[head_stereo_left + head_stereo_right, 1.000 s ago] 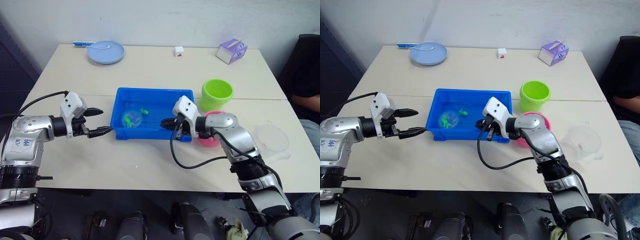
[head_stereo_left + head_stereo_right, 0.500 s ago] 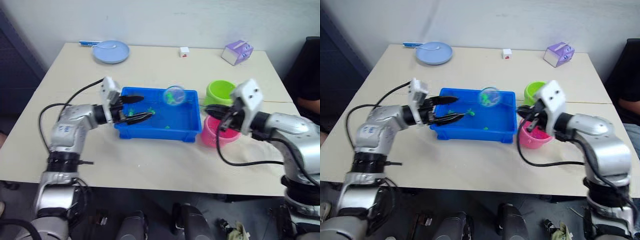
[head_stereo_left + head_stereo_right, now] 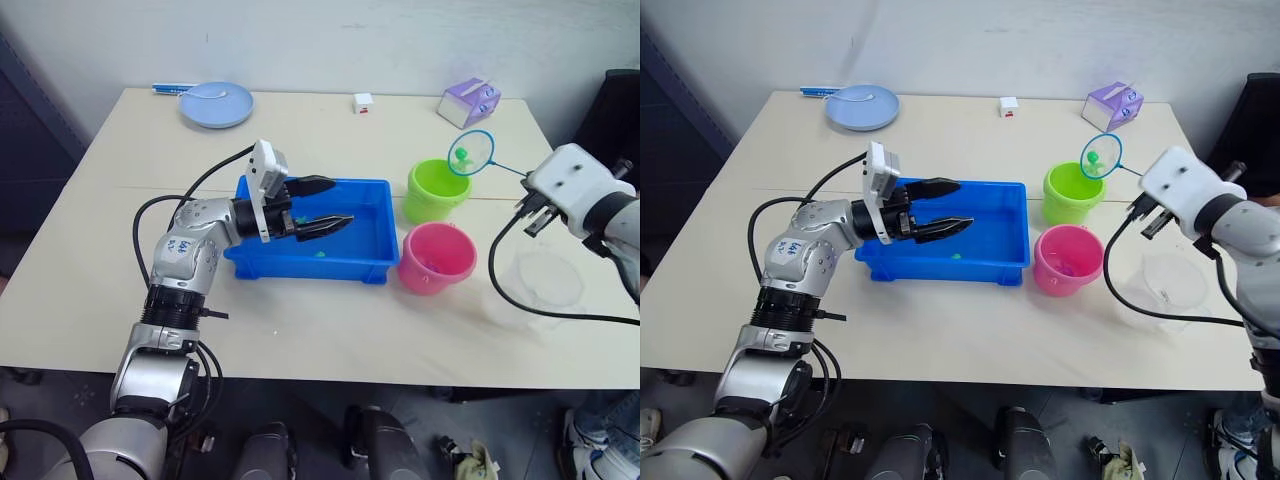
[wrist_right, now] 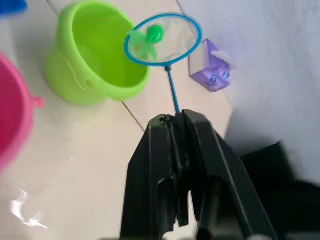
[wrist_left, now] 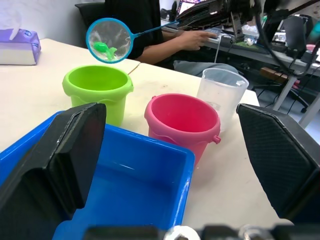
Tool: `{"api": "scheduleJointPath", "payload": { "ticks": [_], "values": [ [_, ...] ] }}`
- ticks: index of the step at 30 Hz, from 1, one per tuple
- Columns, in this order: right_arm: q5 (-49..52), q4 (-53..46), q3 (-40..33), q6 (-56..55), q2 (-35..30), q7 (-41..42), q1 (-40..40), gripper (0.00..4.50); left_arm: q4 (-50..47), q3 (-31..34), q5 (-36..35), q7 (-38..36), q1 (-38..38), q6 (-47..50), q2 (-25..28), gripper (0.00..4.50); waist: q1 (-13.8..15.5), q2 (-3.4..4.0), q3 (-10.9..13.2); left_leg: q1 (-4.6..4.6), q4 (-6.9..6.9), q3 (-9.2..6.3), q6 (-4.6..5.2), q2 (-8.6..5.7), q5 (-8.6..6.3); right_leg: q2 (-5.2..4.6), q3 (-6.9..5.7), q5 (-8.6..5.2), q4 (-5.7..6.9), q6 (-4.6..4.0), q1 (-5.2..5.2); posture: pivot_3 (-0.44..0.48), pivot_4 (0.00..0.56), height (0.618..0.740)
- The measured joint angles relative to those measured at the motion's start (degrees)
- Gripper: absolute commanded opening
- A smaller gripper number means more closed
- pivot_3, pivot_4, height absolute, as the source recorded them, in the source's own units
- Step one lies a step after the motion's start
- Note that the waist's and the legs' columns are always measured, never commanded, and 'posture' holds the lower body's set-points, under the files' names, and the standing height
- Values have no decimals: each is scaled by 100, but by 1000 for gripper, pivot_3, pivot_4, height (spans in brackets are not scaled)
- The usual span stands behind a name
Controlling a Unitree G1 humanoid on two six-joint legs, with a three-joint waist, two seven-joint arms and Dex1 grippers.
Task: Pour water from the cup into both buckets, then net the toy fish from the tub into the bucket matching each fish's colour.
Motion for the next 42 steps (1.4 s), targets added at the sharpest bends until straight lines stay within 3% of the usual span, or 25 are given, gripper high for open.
{"api": "scheduleJointPath", "payload": {
  "ticks": [6, 11, 16, 22, 24, 27, 31, 37, 42],
  "values": [
    [-1941, 1026, 1147, -2360, -536, -490, -573, 783, -53, 9, 24, 56, 52, -1, 99, 4500, 5, 3, 2, -3, 1, -4, -2, 2, 0, -5, -3, 0, -3, 0, -2, 0, 150, 739],
    [-2540, 1598, 1180, -2838, -538, -1068, -962, 783, -67, 17, 33, 100, 117, -2, 166, 4500, 2, 4, 2, -7, 3, -5, -2, 1, 1, -8, -4, 0, -3, 0, -2, 0, 150, 739],
    [-2618, 1670, 1136, -3238, -530, -1066, -1048, 783, -67, 4, 65, 92, 138, -23, 175, 4500, 8, 4, 2, -7, 4, -7, -2, 4, 1, -5, -6, 0, -3, 0, -1, 0, 150, 739],
    [-687, 1412, 171, -2116, 364, -217, -871, 783, -7, -121, 305, -98, 168, -204, 424, 4500, 3, 6, 1, -7, 5, -10, -2, 8, 1, 3, -11, 0, -1, 0, 1, 0, 150, 739],
    [244, 749, -97, -1361, 694, 346, -733, 783, 13, -244, 503, -325, 347, -332, 837, 4500, -38, 7, 1, -1, 1, -8, -2, 17, 1, 13, -7, 0, -3, 0, 0, 0, 150, 739],
    [1190, -363, 68, -301, 1144, 1048, -498, 783, 259, -292, 838, -569, 714, -512, 1455, 4500, -110, 8, 2, -4, 3, -15, -4, 19, 2, 11, -14, -1, 2, -2, -1, 0, 150, 739],
    [1292, -851, 567, 256, 1550, 1343, -466, 783, 378, -232, 944, -758, 923, -606, 1949, 4500, -29, 7, 1, -10, 13, -20, 0, 7, 0, -7, -14, 0, 0, -3, 1, 0, 150, 739],
    [596, -401, 1416, -84, 2084, 1270, -679, 783, 340, 3, 990, -669, 1138, -570, 2273, 4500, 21, 7, 2, -19, 16, -29, 3, -8, 0, -21, -25, 0, -2, -2, 0, 0, 150, 739],
    [409, 28, 1335, -207, 2268, 1126, -994, 783, -44, 84, 948, -551, 1235, -405, 2279, 4500, -14, 7, 2, -19, 15, -31, 3, -4, 0, -18, -28, 0, 0, -2, 0, 0, 150, 739]
  ]
}}
